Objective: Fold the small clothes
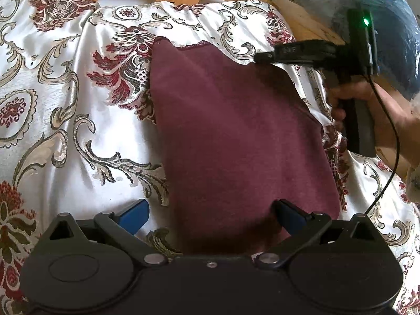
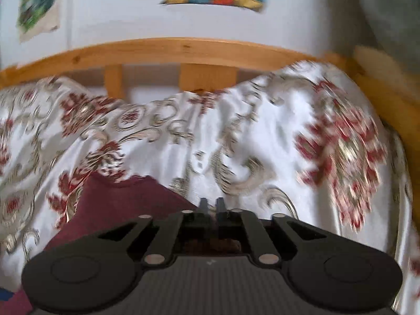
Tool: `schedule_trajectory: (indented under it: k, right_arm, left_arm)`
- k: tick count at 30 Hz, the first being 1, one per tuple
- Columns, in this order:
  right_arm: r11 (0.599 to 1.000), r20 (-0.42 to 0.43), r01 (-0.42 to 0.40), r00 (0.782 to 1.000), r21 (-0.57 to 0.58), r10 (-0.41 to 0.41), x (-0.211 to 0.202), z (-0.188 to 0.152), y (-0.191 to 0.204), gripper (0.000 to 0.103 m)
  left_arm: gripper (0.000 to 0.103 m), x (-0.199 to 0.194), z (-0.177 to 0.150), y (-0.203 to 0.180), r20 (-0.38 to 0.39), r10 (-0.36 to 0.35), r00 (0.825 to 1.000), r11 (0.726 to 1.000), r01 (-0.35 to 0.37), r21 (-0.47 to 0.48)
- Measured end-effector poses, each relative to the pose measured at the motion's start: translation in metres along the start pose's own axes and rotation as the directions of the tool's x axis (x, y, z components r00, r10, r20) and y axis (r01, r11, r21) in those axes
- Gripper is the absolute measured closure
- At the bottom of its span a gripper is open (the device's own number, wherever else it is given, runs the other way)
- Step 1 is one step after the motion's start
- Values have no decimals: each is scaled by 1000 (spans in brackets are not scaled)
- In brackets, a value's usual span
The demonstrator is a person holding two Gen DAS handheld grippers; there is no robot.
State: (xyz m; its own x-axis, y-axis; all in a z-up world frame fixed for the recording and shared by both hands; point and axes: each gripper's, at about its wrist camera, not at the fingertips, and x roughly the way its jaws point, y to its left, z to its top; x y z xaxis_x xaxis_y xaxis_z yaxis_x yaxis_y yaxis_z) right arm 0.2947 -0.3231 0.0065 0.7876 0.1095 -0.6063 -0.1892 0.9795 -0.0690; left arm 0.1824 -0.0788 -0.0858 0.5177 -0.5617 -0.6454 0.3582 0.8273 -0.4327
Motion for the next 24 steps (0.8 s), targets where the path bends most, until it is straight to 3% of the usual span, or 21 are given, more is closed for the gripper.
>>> schedule_trajectory:
  k: [1,3,5,7,10,14,17,20,21,24]
  right_arm:
    - [999,-1,-3,1000,40,3,-4,-2,-9,69]
    - [995,7,-10,1000,100,10,-14,-10,-26,48]
    - [985,12,-49,999,163,48,-25,-17,-43,40]
    - [967,12,-99,995,235,99,-36,-26,-60,25]
    - [922,30,-190,981,336,191,-45,-43,-76,12]
    - [868,23,-250,964,428,266,-41,-63,-78,7]
    - [871,4,-242,964,428,266,-33,-68,-69,6]
    - [885,7,-197,977,422,214,-28,-70,-61,7]
    - [889,9,-186,980,418,201,-29,-71,-58,10]
    - [903,16,-149,988,403,156,-32,-76,-53,31]
  left_arm:
    - [0,0,0,0,-2,-1,1000,1000,1,0]
    - [0,0,1,1,-4,-2,1000,1000,2,-3]
    - [0,1,1,2,-8,-6,1000,1000,6,-10]
    - [0,3,2,3,-12,-11,1000,1000,11,-19]
    - [0,4,2,5,-15,-19,1000,999,19,-26]
    - [0,4,1,4,-11,-17,1000,1000,16,-20]
    - [0,4,1,4,-10,-17,1000,1000,17,-20]
    - [0,5,1,5,-10,-17,1000,1000,17,-20]
    - [0,5,1,5,-10,-17,1000,1000,17,-21]
    - [0,4,1,5,-12,-20,1000,1000,20,-24]
